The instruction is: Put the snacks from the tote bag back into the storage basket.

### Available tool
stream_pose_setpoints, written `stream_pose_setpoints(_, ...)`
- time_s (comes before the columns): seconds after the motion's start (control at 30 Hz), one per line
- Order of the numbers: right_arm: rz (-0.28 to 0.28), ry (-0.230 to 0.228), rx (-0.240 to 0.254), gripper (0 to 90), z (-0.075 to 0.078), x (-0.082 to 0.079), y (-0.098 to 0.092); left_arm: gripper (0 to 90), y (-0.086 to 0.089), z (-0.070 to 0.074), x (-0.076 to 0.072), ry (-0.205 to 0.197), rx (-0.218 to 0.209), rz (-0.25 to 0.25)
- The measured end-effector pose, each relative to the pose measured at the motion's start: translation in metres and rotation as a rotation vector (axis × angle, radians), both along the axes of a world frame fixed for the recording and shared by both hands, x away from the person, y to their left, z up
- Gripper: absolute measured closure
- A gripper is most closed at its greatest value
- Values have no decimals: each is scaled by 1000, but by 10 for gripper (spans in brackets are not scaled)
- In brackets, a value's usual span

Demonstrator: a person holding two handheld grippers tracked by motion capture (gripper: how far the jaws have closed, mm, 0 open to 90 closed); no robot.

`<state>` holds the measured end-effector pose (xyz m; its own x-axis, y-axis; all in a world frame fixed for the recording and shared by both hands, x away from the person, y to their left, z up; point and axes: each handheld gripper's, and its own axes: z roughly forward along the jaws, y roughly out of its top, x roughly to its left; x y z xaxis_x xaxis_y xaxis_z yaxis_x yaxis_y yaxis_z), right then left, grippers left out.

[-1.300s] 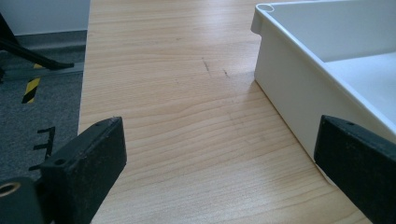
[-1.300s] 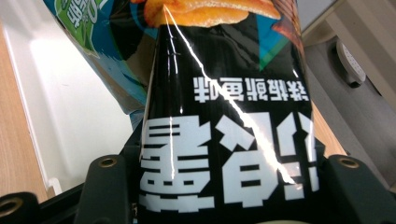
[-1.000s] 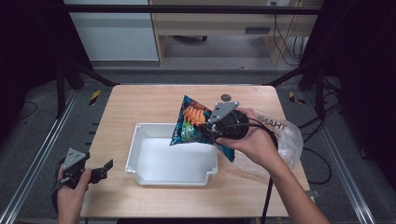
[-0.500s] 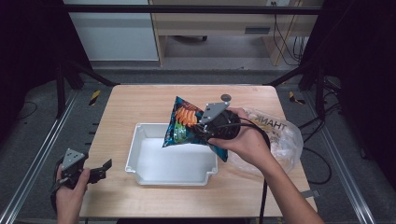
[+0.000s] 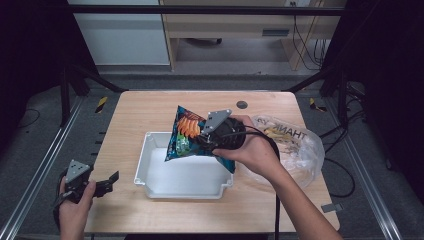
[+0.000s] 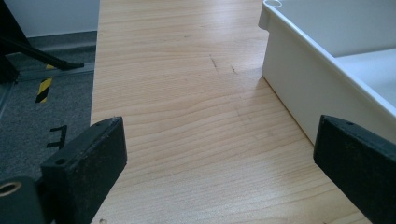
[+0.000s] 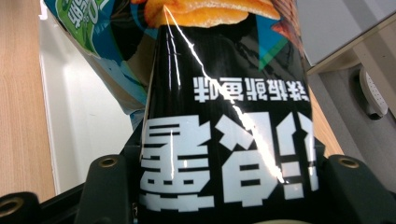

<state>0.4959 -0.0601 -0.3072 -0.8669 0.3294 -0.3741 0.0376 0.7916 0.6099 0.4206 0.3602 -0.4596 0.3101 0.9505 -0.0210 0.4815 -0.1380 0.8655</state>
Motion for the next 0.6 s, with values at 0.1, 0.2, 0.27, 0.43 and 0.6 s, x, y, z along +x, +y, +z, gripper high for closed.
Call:
stream_pose_setpoints(0.1,-3,9,2,419,-2,1,4,24,0,0,0,-4,2,1)
stream_pose_setpoints(0.2,4,13,-5,419,-4,2,8,24,0,0,0,0,0,-1)
stream_pose_setpoints(0.27,5,15,-6,419,-5,3,11,24,0,0,0,-1,-1,0)
stream_pose_setpoints(0.43,17,24,-16,419,-8,3,20,24,0,0,0,1,-2,-4)
stream_pose_setpoints(0.6,32,24,-26,420,-11,2,29,24,0,0,0,2,-1,-4)
